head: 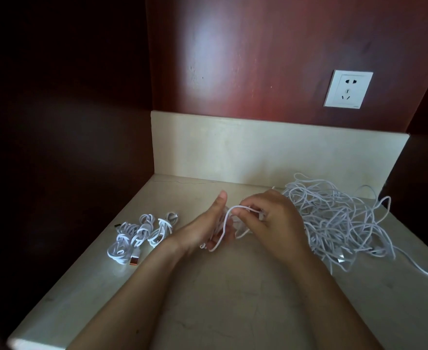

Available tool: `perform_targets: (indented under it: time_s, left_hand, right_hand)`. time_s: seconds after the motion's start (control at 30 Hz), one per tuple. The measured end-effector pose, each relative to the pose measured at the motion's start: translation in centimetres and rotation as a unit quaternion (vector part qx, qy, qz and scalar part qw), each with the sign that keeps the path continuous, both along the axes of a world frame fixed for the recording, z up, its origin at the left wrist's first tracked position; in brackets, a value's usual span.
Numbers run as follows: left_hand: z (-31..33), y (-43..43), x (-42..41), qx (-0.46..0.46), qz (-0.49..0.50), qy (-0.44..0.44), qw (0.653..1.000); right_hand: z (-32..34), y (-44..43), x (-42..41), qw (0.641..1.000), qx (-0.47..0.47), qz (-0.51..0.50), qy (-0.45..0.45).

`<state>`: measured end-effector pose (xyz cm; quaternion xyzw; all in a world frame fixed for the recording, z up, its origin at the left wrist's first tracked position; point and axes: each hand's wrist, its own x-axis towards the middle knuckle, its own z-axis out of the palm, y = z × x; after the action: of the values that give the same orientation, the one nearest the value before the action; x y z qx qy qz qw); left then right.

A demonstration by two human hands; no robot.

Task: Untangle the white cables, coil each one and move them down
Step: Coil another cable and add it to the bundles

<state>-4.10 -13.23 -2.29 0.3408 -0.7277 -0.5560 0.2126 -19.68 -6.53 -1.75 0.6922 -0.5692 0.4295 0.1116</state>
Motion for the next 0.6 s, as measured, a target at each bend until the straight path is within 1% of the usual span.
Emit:
perform_targets:
  time_s: [0.07,0.13,0.23,0.33,0.4,0.5,0.6]
  left_hand:
    - [0.0,0.1,0.1,0.03,-0.064,0.018,0.997]
    - [0.1,0.1,0.2,0.064,-0.106,0.039,0.992]
    - [0.1,0.2,0.3,0.067,-0.103,0.03,0.992]
    - [-0.1,0.2,0.4,0.035,-0.083,0.037,0.995]
    - [-0.1,0.2,0.3,0.001,-0.056,0.052,0.997]
    - [0.2,0.8,-0.2,-0.086,0.027,0.067,0.994]
    - [-0.1,0.3,-0.7,-0.121,0.16,0.161,0.966]
  right_hand:
    - [-0.1,0.0,-0.2,0.999,-0.002,-0.026,-0.022]
    - [-0.2,-0.1,-0.2,0.999,0.001,-0.031,-0.02]
    - [-0.3,-0.1,0.2,1.0,-0.006,-0.006,-0.001]
    - [-0.5,-0.2,0.3,1.0,-0.013,-0.005,0.014]
    - [-0.7,-0.3,0.1,1.0,-0.013,-0.018,0.01]
    - [-0.6,-0.3,-0.2,0.998,-0.015,-0.055,0.01]
    - [-0.5,-0.2,-0.4,0.993,-0.023,-0.11,0.033]
